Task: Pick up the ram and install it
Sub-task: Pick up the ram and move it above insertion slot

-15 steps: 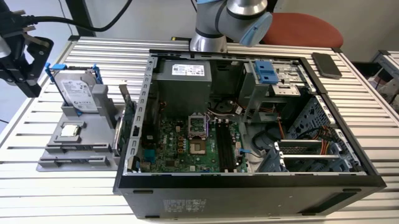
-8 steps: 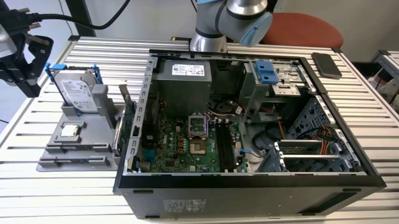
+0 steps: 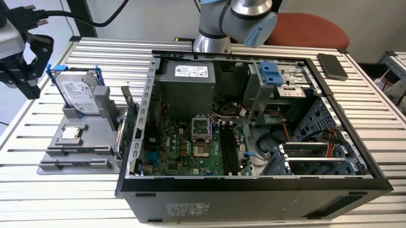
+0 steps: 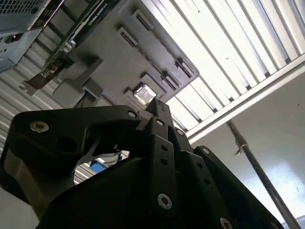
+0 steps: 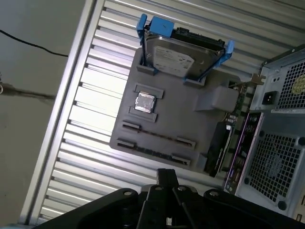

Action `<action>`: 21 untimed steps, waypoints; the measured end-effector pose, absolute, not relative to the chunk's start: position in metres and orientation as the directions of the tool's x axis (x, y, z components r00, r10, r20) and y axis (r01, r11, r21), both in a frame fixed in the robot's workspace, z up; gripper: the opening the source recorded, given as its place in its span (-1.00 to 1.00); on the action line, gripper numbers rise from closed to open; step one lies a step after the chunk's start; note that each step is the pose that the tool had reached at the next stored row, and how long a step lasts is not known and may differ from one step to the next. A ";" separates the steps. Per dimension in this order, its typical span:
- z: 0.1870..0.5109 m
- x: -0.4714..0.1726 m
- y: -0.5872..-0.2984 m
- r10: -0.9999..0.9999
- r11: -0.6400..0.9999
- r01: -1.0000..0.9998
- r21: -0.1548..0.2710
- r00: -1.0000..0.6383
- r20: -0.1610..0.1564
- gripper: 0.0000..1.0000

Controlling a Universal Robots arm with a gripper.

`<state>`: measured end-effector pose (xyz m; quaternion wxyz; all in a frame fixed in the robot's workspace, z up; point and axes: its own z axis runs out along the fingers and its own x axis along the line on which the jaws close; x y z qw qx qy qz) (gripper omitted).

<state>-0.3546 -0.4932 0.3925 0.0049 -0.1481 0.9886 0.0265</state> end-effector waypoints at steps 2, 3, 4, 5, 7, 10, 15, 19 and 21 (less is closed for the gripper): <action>0.393 -0.355 -0.493 -0.319 0.946 -0.320 0.051 -0.947 -0.018 -1.00; 0.393 -0.355 -0.493 -0.333 0.941 -0.334 0.051 -0.943 -0.018 -1.00; 0.393 -0.355 -0.493 -0.347 0.936 -0.348 0.051 -0.938 -0.018 -1.00; 0.393 -0.355 -0.493 -0.360 0.931 -0.361 0.051 -0.933 -0.017 -1.00; 0.393 -0.355 -0.493 -0.388 0.920 -0.389 0.051 -0.921 -0.017 -1.00; 0.393 -0.355 -0.493 -0.428 0.902 -0.429 0.051 -0.904 -0.018 -1.00; 0.393 -0.355 -0.493 -0.490 0.870 -0.490 0.051 -0.872 -0.017 -1.00; 0.393 -0.355 -0.493 -0.535 0.843 -0.535 0.050 -0.845 -0.017 -1.00; 0.393 -0.355 -0.493 -0.556 0.830 -0.556 0.050 -0.831 -0.017 -1.00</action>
